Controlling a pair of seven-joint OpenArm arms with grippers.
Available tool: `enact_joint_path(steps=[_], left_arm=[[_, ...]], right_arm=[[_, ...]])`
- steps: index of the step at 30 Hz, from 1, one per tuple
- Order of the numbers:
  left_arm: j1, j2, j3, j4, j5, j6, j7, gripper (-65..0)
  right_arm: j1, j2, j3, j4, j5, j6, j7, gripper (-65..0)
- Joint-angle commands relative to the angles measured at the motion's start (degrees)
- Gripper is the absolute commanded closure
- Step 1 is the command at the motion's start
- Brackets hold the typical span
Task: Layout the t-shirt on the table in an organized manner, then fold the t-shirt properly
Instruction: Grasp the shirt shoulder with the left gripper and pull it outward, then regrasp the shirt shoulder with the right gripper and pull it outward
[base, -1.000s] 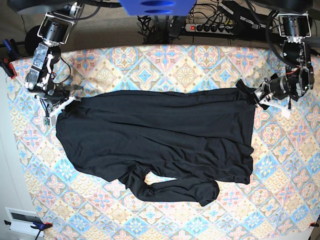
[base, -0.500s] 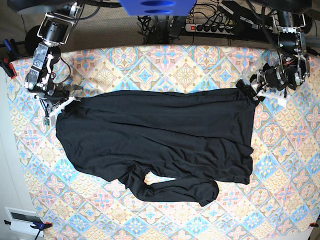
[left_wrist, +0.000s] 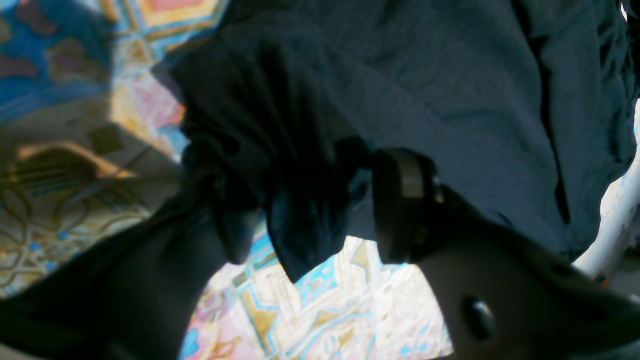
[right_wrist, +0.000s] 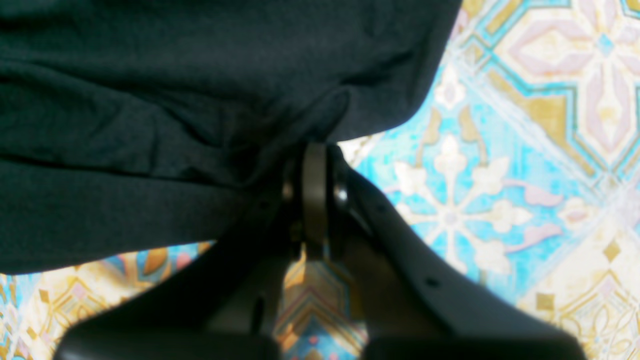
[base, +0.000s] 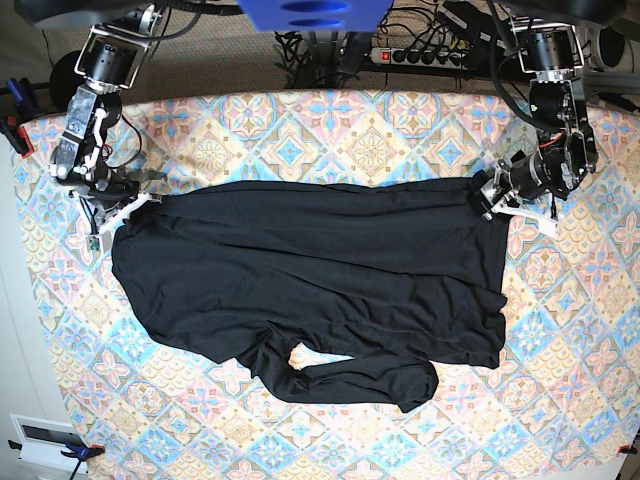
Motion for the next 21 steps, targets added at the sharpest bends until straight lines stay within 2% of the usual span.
enact_joint_path(steps=[1,3,6,7,14,17,19,21], left_arm=[[0.04,-0.04,0.23,0.30,-1.17,0.02,1.31,-24.4],[-0.04,-0.04,-0.04,0.38,-1.26,-1.21,1.04,-15.1],[-0.13,-0.39,-0.83,0.47,-1.17,-5.35,1.04,-2.5],[-0.13,-0.83,-1.97,0.47,-1.00,-5.79,1.13,0.0],[0.04,-1.36,-7.16,0.47,-1.35,-6.40,1.48,0.0],[0.40,-3.91,-7.25,1.70,-3.28,-6.40,1.48,0.0],[0.40,-4.61,-7.33,2.49,-5.92,-6.40,1.48,0.0],[0.40,-6.37,-7.33,3.11,-7.59,-6.40,1.48,0.0]], right_arm=[[0.91,0.93,0.25,1.14,0.67,0.15,0.98,0.0],[0.73,0.93,0.25,1.23,0.76,0.15,0.98,0.0],[0.47,0.93,0.25,1.32,0.76,0.15,0.98,0.0],[0.47,0.93,0.25,1.85,0.76,0.15,0.98,0.0],[0.29,0.93,0.17,9.76,0.58,0.15,0.89,0.0],[-1.82,1.10,0.08,11.60,0.50,0.15,0.89,0.0],[-4.80,1.19,-1.51,11.87,0.50,0.15,0.89,-2.6],[-5.95,2.95,-4.58,13.01,0.41,0.15,0.98,-8.2]])
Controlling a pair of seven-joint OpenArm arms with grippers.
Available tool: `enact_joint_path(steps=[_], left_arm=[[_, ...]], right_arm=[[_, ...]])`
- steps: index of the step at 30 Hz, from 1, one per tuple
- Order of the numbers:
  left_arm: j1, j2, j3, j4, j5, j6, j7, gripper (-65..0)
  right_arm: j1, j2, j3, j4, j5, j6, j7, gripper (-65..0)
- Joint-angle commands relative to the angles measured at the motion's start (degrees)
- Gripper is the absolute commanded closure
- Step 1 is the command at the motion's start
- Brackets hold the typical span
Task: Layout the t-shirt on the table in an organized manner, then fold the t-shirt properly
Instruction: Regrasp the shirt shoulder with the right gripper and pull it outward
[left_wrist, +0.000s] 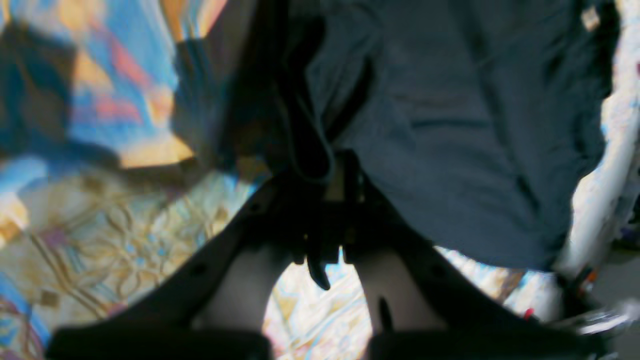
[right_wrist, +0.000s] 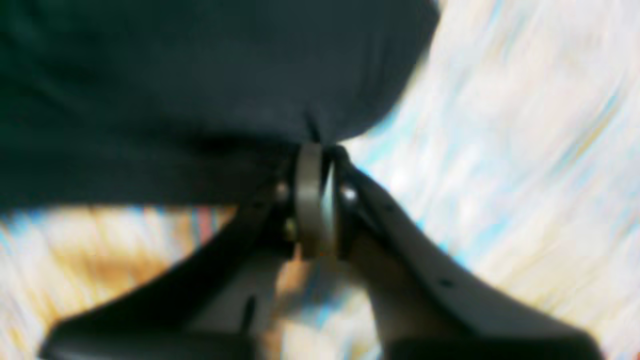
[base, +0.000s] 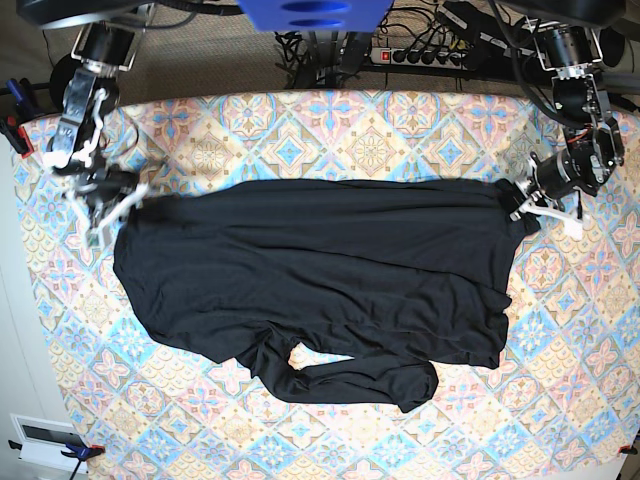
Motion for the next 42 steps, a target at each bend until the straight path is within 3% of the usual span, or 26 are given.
enact_joint_path(steps=[1,5,12,15,25,28,33,42], left_arm=[[-0.57,-1.45,-0.36,1.45,-1.23,-0.33,-0.33,0.0],[-0.83,-2.33,-0.45,1.36,-1.23,-0.33,-0.33,0.0],[-0.65,-2.51,-0.36,1.19,-1.23,-0.33,-0.33,0.0],[-0.65,-2.51,-0.36,1.19,-1.23,-0.33,-0.33,0.0],[-0.57,-2.68,-0.45,1.19,-1.06,-0.33,-0.33,0.0],[-0.57,-2.68,-0.45,1.19,-1.06,-0.33,-0.33,0.0],[-0.57,-2.68,-0.45,1.19,-1.06,-0.33,-0.33,0.0],[-0.65,-2.68,-0.45,1.10,-1.06,-0.33,-0.33,0.0]], right_arm=[[1.79,2.03,-1.14,2.85,1.11,0.41,2.73,-11.4],[-0.23,3.18,-3.86,6.02,-0.39,0.41,2.81,-19.3],[-1.99,3.70,-8.35,10.33,-10.41,0.41,3.17,-19.9],[-4.19,5.90,-12.57,13.14,-14.10,0.41,3.52,-19.9],[-7.00,11.62,-19.42,15.34,-14.45,0.41,7.39,-20.0],[-6.65,11.88,-19.42,15.34,-14.72,0.41,7.30,-20.8],[-6.65,11.79,-21.27,14.63,-22.45,0.41,7.30,-25.0],[-1.02,12.58,-29.80,10.50,-22.72,0.41,7.30,-25.7]])
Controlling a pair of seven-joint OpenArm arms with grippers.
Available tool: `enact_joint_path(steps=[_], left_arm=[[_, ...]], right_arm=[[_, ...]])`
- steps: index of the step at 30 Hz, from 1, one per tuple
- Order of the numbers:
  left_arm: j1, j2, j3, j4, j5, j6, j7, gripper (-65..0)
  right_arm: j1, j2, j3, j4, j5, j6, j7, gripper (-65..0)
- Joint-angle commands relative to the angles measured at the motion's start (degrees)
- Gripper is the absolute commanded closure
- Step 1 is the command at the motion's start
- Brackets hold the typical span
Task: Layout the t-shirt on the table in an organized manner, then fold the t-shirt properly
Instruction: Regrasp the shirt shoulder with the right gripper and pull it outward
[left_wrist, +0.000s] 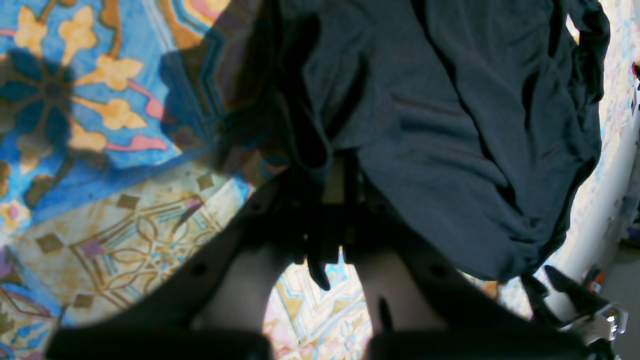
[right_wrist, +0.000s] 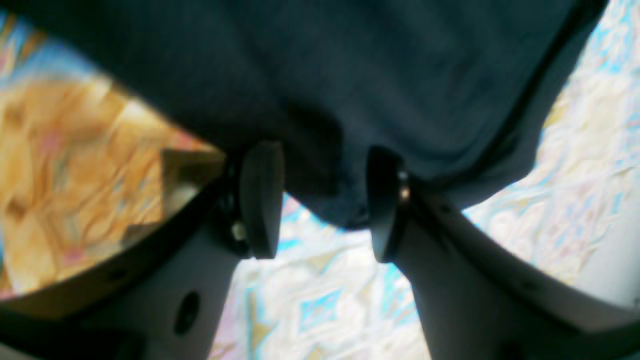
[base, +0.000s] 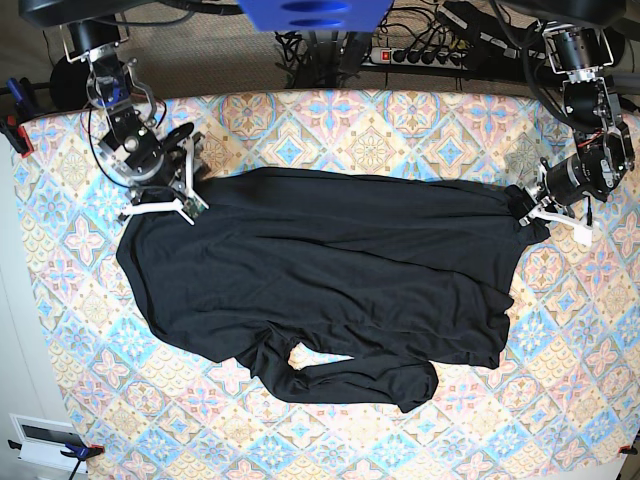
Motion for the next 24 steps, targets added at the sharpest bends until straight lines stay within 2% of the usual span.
enact_joint_path(steps=[1,9,11,15,16,24], left_arm=[[-0.63,-1.26,-0.51,0.77,-0.68,-0.15,-0.49,0.0],[-0.63,-1.26,-0.43,0.77,-0.68,-0.15,-0.49,0.0],[-0.63,-1.26,-0.43,0.77,-0.68,-0.15,-0.57,0.0],[-0.72,-1.26,-0.43,0.77,-0.68,-0.15,-0.57,0.0],[-0.72,-1.26,-0.43,0.77,-0.68,-0.15,-0.66,0.0],[-0.90,-1.18,-0.43,0.68,-0.60,-0.15,-0.75,0.0]], right_arm=[[0.62,0.89,0.06,-0.21,-0.25,-0.29,0.26,-25.7],[1.41,0.89,-2.05,-4.61,-0.34,-0.20,0.26,-23.8],[1.41,0.89,-2.40,-4.61,-0.34,-0.20,0.26,-19.3],[1.41,0.89,-2.31,-4.61,-0.34,-0.20,0.26,-1.5],[1.50,0.89,-2.31,-4.43,-0.34,-0.20,0.26,0.0],[2.20,0.89,-0.03,-3.03,-0.34,-0.20,0.26,0.0]])
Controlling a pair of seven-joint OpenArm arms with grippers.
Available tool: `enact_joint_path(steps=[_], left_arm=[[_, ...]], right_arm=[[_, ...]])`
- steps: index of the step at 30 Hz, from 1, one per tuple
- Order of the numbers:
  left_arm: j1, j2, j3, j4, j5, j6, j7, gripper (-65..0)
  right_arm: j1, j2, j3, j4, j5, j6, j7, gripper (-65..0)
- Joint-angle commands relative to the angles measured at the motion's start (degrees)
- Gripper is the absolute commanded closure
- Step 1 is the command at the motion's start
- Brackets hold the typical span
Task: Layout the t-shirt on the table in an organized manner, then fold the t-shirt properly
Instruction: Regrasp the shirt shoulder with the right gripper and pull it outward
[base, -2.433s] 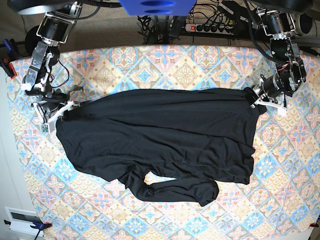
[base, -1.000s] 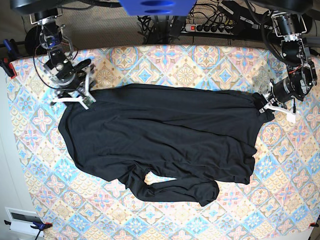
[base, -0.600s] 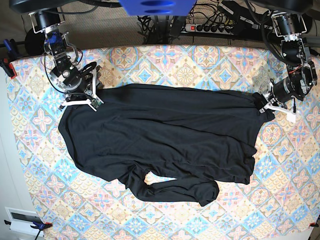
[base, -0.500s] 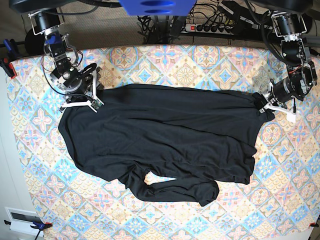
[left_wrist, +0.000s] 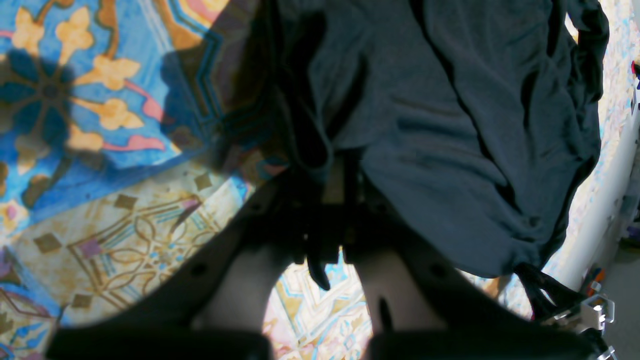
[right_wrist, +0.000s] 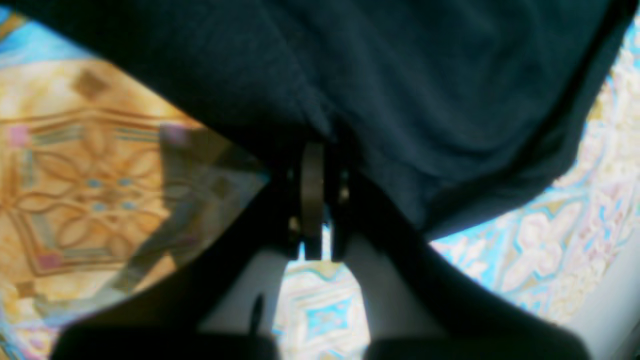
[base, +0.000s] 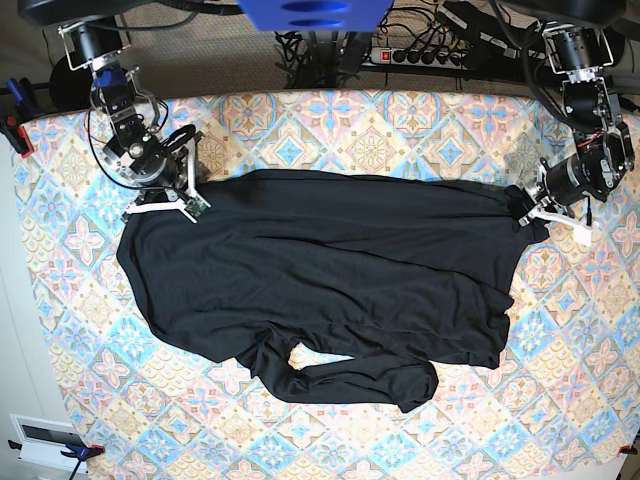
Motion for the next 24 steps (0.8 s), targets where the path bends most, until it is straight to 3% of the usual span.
enact_joint_path(steps=[1,12,16,24], left_arm=[[-0.85,-1.11,-0.45,0.68,-0.60,-0.15,-0.82,0.0],[-0.94,-0.93,-0.54,0.77,-0.95,-0.15,-1.08,0.0],[-0.59,-0.93,-0.54,0.68,-0.95,-0.15,-4.51,0.0],[-0.94,0.30,-0.62,0.68,-0.95,-0.15,-5.39,0.0]], right_arm=[[0.74,0.82,1.31,2.03,-0.45,-0.42,0.41,0.0],[4.34,0.82,2.45,3.08,-0.45,-0.42,0.41,0.0],[6.54,0.65,2.36,2.82,-0.36,-0.42,0.50,0.0],[11.55,0.47,0.08,-2.19,-0.36,-0.42,1.91,0.0]])
